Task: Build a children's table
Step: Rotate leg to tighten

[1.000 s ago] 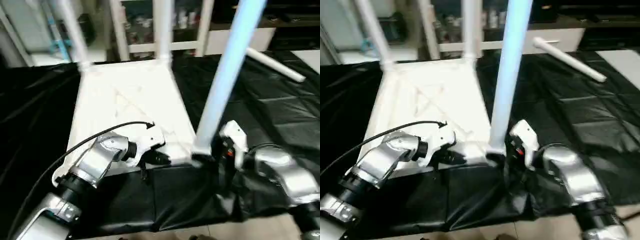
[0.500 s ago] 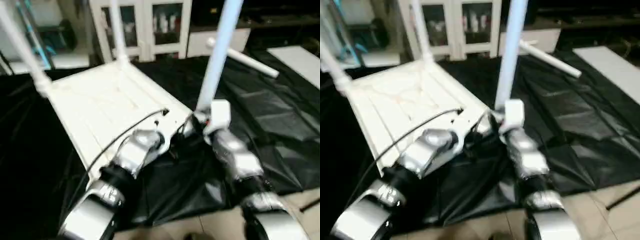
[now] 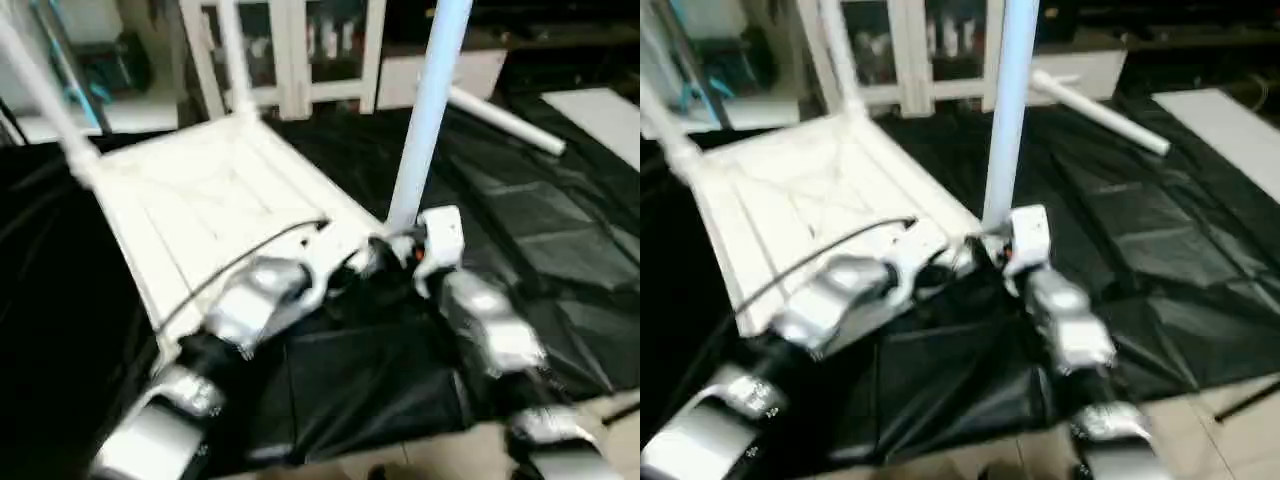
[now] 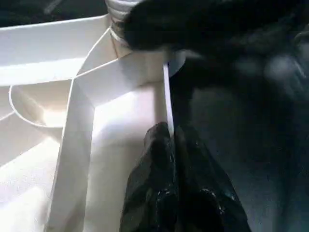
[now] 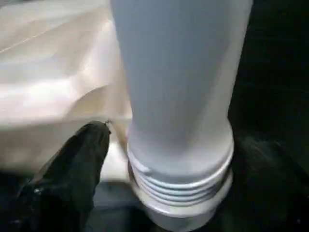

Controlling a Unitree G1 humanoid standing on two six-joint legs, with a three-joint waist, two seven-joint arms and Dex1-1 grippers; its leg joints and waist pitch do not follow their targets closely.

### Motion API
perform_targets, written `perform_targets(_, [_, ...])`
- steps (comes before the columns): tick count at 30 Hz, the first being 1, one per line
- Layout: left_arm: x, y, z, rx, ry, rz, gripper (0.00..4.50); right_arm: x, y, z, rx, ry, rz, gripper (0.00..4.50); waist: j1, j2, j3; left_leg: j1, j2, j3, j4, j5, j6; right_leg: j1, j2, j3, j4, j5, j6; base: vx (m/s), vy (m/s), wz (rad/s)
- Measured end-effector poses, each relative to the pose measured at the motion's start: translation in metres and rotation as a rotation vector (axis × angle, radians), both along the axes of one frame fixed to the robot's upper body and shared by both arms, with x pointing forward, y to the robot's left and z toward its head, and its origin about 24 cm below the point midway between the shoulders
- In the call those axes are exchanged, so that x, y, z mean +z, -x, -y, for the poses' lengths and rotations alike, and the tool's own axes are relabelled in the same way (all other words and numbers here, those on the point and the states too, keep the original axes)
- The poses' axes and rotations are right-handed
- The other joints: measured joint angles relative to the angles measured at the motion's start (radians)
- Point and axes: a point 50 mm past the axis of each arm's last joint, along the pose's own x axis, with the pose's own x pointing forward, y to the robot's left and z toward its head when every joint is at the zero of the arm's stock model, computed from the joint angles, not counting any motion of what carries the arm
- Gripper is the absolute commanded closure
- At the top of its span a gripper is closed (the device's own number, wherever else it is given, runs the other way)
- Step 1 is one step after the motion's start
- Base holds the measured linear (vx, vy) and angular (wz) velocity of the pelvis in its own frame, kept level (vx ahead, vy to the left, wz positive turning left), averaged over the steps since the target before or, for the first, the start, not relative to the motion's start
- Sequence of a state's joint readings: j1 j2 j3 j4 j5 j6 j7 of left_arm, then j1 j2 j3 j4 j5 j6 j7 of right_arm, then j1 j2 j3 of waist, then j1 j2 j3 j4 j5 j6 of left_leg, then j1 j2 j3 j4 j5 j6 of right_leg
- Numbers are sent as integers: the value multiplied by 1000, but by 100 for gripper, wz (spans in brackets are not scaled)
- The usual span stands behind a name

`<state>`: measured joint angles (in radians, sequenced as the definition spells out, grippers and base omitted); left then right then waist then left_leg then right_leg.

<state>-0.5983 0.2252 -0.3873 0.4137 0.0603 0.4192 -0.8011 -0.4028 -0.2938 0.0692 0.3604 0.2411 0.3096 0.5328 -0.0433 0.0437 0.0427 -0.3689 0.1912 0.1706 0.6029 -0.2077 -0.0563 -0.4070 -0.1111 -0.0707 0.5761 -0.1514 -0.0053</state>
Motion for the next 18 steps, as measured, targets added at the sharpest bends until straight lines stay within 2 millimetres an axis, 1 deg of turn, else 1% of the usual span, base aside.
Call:
perform_targets(1, [0,1,-4,-15,-6,-5,450,2,3,4,36,16,-7,16,5,0,0,0,0,0,0,0,0,0,0,0,0,0,0,0,0,0])
perform_targets(2, [2,2,-8,-31,-16,-10,450,5,8,9,103,50,-11,6,14,0,0,1,0,1,-1,0,0,0,0,0,0,0,0,0,0,0])
perform_targets(4, [3,4,-11,-60,-29,-21,450,6,18,10,212,83,-22,6,23,1,0,2,1,2,-1,-2,-3,0,1,1,1,0,0,0,0,0])
perform_targets(6, [3,10,-18,-110,-42,-38,450,6,31,17,312,109,-57,6,28,1,0,3,1,2,-1,-3,-5,0,1,2,1,0,1,0,0,0])
perform_targets(9, [4,17,-27,-169,-53,-68,450,7,42,25,403,110,-101,6,28,1,0,3,0,2,-1,-3,-6,0,1,4,0,0,1,0,0,0])
perform_targets(12, [5,24,-32,-213,-53,-101,450,11,44,27,451,108,-107,6,28,1,0,3,0,3,-1,-3,-6,1,1,4,0,-1,1,0,0,0])
perform_targets(15, [6,27,-30,-241,-54,-119,450,13,42,22,467,95,-83,6,29,1,0,3,0,3,-1,-3,-6,0,1,4,1,0,1,0,0,0])
perform_targets(18, [6,28,-28,-255,-54,-121,450,17,37,19,472,97,-66,6,36,1,0,3,0,3,-1,-3,-6,0,0,5,0,-1,1,0,0,0])
